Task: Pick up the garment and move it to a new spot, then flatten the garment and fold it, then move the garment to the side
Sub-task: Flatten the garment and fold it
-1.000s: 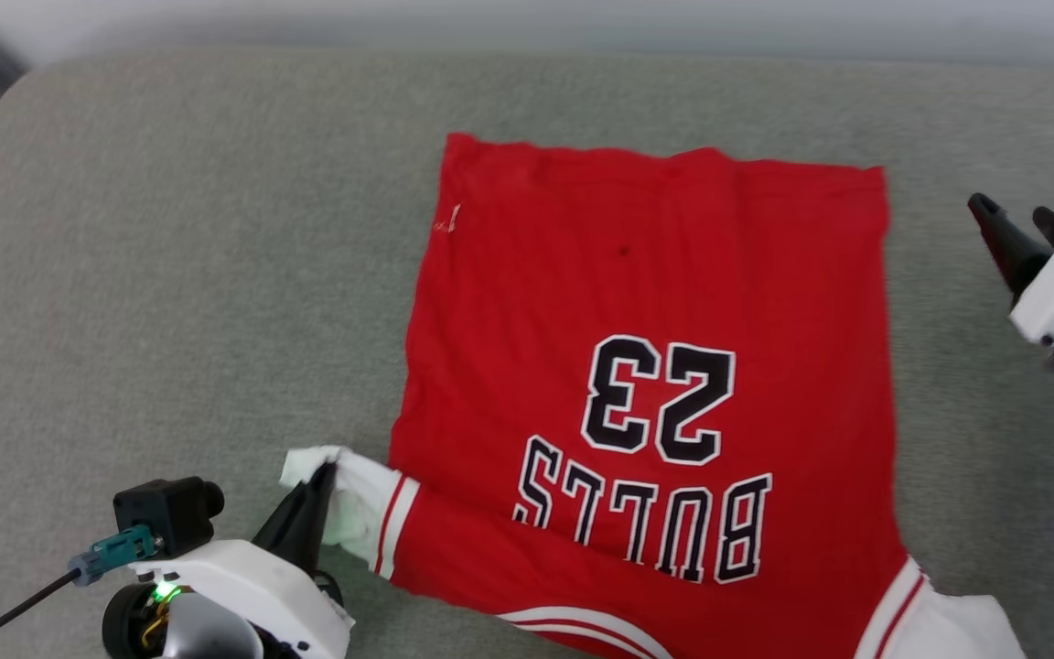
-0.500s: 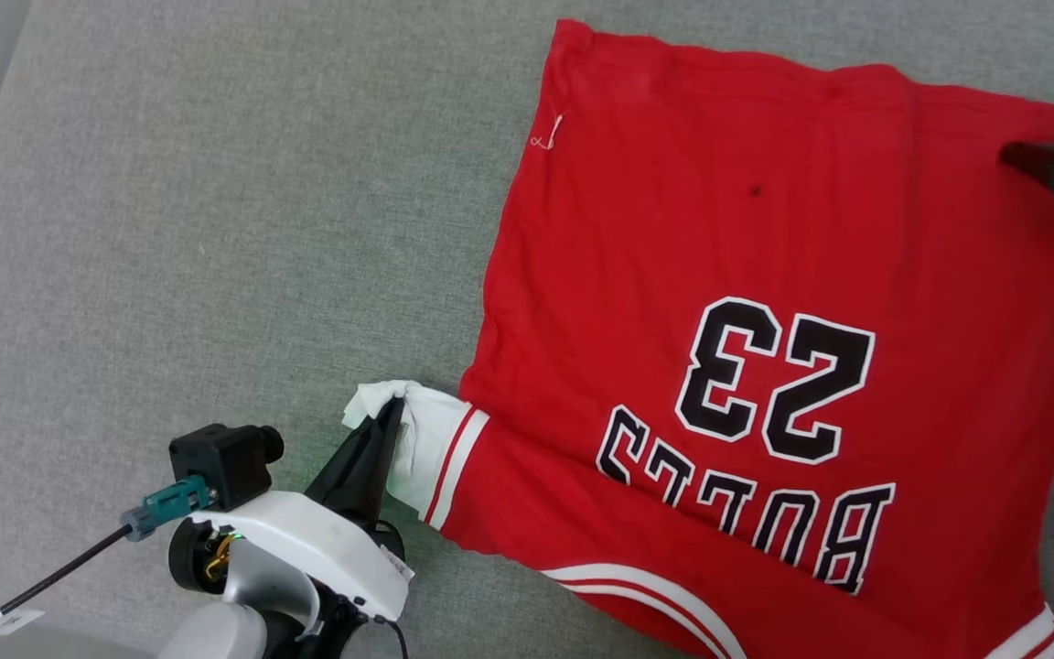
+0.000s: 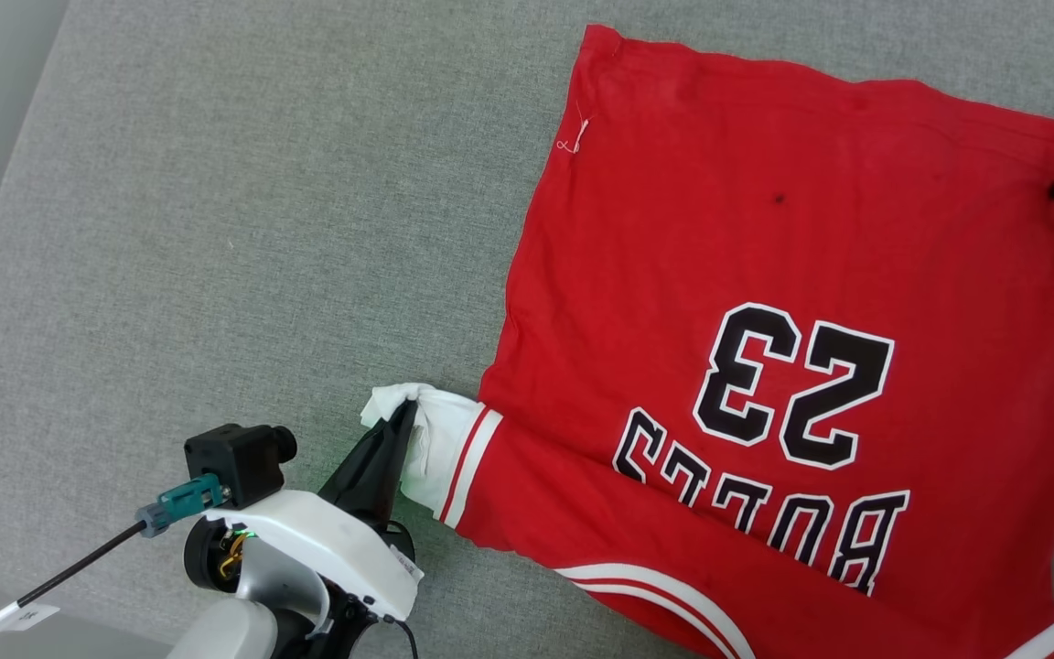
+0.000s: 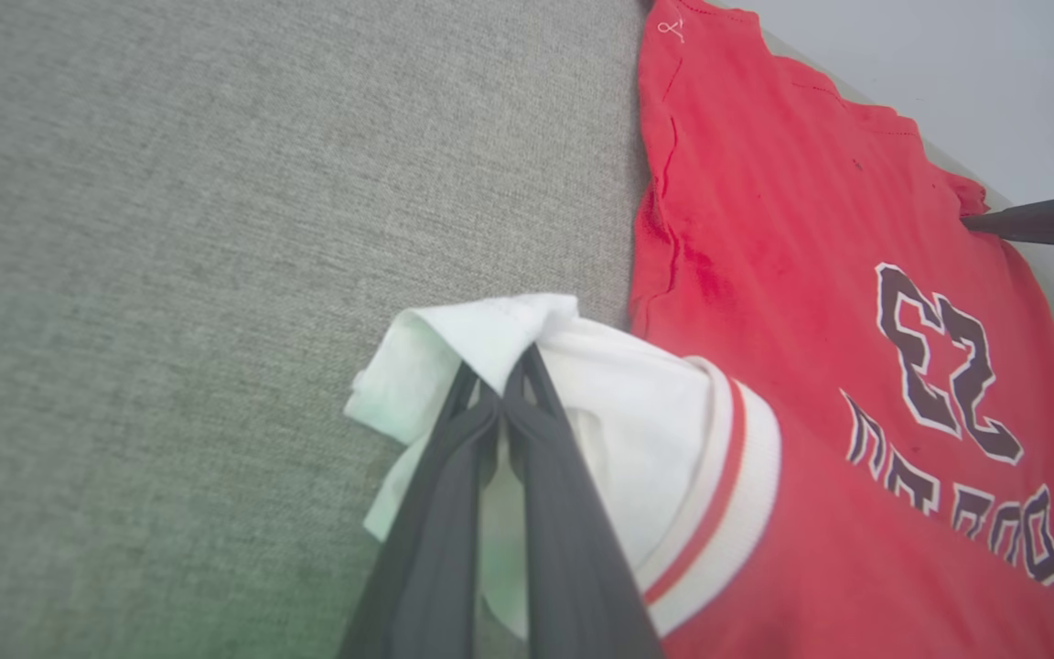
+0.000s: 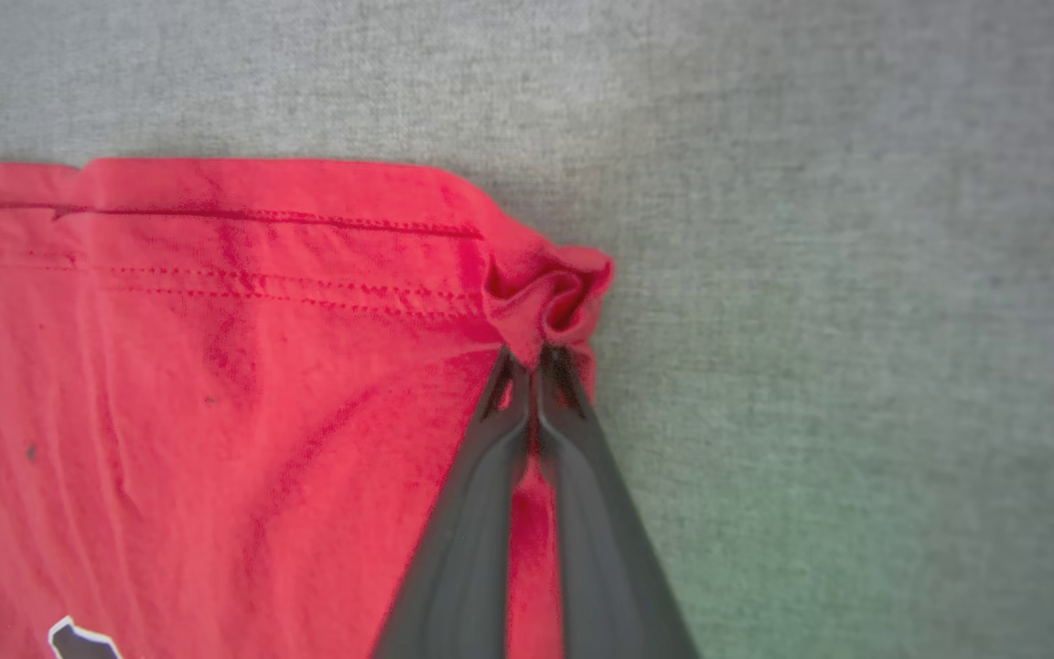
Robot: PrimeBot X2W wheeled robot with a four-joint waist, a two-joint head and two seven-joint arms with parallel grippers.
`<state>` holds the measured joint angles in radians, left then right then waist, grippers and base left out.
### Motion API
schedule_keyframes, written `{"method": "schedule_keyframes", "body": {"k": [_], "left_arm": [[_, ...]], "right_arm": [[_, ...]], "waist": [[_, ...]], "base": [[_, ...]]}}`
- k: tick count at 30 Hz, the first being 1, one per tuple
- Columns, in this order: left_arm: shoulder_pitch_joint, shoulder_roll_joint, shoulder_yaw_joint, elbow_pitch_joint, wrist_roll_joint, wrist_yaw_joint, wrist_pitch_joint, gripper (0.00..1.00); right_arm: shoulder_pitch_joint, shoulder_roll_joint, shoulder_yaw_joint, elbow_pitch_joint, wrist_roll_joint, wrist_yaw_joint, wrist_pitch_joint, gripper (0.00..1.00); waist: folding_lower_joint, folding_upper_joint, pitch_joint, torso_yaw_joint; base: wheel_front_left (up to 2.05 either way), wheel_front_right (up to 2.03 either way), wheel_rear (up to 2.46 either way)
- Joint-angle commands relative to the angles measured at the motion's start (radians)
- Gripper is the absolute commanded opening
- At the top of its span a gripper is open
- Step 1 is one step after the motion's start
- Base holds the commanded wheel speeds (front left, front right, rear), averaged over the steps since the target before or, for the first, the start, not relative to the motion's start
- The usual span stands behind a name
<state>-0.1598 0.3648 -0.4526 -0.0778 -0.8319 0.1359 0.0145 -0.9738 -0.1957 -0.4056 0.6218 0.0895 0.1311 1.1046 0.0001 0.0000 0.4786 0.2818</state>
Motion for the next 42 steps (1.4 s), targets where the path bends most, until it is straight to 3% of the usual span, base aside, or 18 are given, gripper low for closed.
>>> {"method": "schedule_keyframes", "body": {"k": [1, 5, 10, 15, 20, 29, 34, 35, 36, 42], "left_arm": [[-0.004, -0.001, 0.001, 0.003, -0.003, 0.001, -0.002, 0.0], [0.017, 0.011, 0.012, 0.011, -0.008, 0.013, -0.004, 0.0], [0.054, 0.035, 0.031, 0.015, -0.015, 0.038, 0.004, 0.0], [0.112, 0.067, 0.062, 0.013, -0.027, 0.076, 0.014, 0.0], [0.168, 0.091, 0.091, 0.008, -0.05, 0.104, 0.025, 0.0], [0.254, 0.124, 0.125, -0.013, -0.074, 0.154, 0.042, 0.0], [0.273, 0.154, 0.124, -0.028, -0.064, 0.177, 0.071, 0.0], [0.273, 0.155, 0.124, -0.031, -0.064, 0.182, 0.078, 0.0], [0.274, 0.157, 0.124, -0.034, -0.066, 0.184, 0.083, 0.0], [0.259, 0.169, 0.12, -0.053, -0.058, 0.197, 0.098, 0.0]], "right_arm": [[0.059, 0.021, 0.012, 0.031, 0.015, -0.001, 0.004, 0.0], [0.042, -0.017, 0.091, -0.042, 0.051, -0.001, -0.047, 0.0], [0.099, -0.115, 0.248, -0.167, 0.13, -0.001, -0.073, 0.0], [0.252, -0.235, 0.358, -0.331, 0.221, -0.001, -0.053, 0.0], [0.504, -0.292, 0.343, -0.482, 0.284, -0.001, -0.034, 0.0], [1.014, -0.181, 0.229, -0.602, 0.346, -0.001, -0.045, 0.0], [1.15, -0.093, 0.203, -0.602, 0.364, -0.001, -0.066, 0.0], [1.155, -0.086, 0.204, -0.604, 0.365, -0.001, -0.08, 0.38], [1.158, -0.077, 0.205, -0.605, 0.368, -0.001, -0.098, 1.0], [1.067, -0.081, 0.196, -0.609, 0.341, -0.001, -0.318, 1.0]], "waist": [[-0.0001, 0.0, -0.006, -0.001], [-0.0001, 0.0, -0.041, -0.017], [-0.0001, 0.0, -0.113, -0.056], [-0.0001, 0.0, -0.193, -0.122], [-0.0001, 0.0, -0.264, -0.193], [-0.0001, 0.0, -0.34, -0.294], [-0.0001, 0.0, -0.343, -0.318], [-0.0001, 0.0, -0.342, -0.323], [-0.0001, 0.0, -0.342, -0.326], [-0.0001, 0.0, -0.326, -0.331]], "base": [[0.0, 0.0, 0.0], [0.0, 0.0, 0.0], [0.0, 0.0, 0.0], [0.0, 0.0, 0.0], [0.0, 0.0, 0.0], [0.0, 0.0, 0.0], [0.0, 0.0, 0.0], [0.0, 0.0, 0.0], [0.0, 0.0, 0.0], [0.0, 0.0, 0.0]]}}
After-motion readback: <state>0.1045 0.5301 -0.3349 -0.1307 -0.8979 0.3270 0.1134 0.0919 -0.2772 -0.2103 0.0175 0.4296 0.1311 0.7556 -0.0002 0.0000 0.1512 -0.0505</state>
